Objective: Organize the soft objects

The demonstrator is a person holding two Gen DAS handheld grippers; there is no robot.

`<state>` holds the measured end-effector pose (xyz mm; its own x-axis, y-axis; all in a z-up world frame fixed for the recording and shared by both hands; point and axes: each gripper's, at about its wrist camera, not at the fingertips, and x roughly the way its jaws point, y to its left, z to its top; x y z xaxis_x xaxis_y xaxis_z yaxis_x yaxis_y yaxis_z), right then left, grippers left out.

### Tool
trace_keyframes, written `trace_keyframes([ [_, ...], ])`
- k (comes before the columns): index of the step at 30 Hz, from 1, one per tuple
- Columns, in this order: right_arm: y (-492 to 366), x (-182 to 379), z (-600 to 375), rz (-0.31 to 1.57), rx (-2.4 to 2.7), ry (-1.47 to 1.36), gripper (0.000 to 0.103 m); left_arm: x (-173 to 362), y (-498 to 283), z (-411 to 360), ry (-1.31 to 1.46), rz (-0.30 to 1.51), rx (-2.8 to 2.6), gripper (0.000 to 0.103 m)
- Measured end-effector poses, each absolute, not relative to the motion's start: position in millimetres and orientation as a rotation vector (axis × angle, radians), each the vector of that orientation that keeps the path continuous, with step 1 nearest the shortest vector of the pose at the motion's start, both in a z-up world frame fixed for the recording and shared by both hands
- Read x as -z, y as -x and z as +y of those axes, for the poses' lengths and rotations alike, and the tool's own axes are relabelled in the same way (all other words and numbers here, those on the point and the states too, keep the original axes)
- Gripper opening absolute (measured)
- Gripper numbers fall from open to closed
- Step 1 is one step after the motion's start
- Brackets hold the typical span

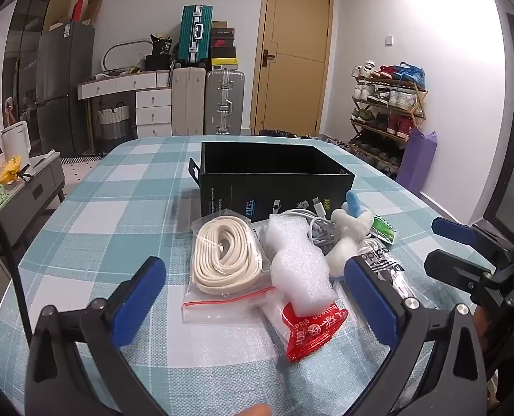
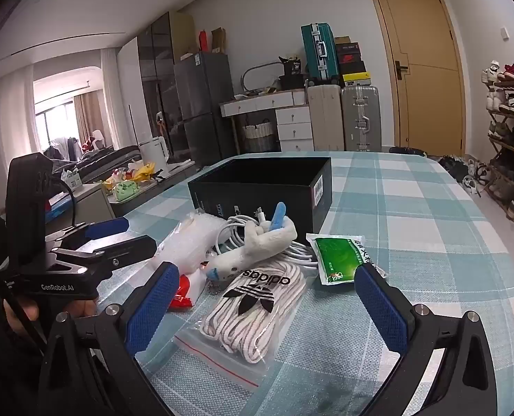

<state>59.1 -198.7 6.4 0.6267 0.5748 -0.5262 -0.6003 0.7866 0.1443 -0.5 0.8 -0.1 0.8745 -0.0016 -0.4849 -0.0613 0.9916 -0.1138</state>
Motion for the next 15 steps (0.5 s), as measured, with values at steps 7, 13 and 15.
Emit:
trace_keyframes([
  [7,-58.1,-6.9,-199.2,0.59,-0.674,0.05,0.103,0.6,-0.1,3.4,0.126,0.513,-0.031,0.103],
  [13,-61.0,-6.3,-195.8,0.597,-0.668,0.054,0.103,0.8,1.2,-4.4,0.105,0.514,-0.013,0.103],
  [15,-59.4,-6.5,-193.6,0.596,-0.668,0.057,0.103,0.6,2.1,-3.9,0.103,0.514,-0.011,0.103],
])
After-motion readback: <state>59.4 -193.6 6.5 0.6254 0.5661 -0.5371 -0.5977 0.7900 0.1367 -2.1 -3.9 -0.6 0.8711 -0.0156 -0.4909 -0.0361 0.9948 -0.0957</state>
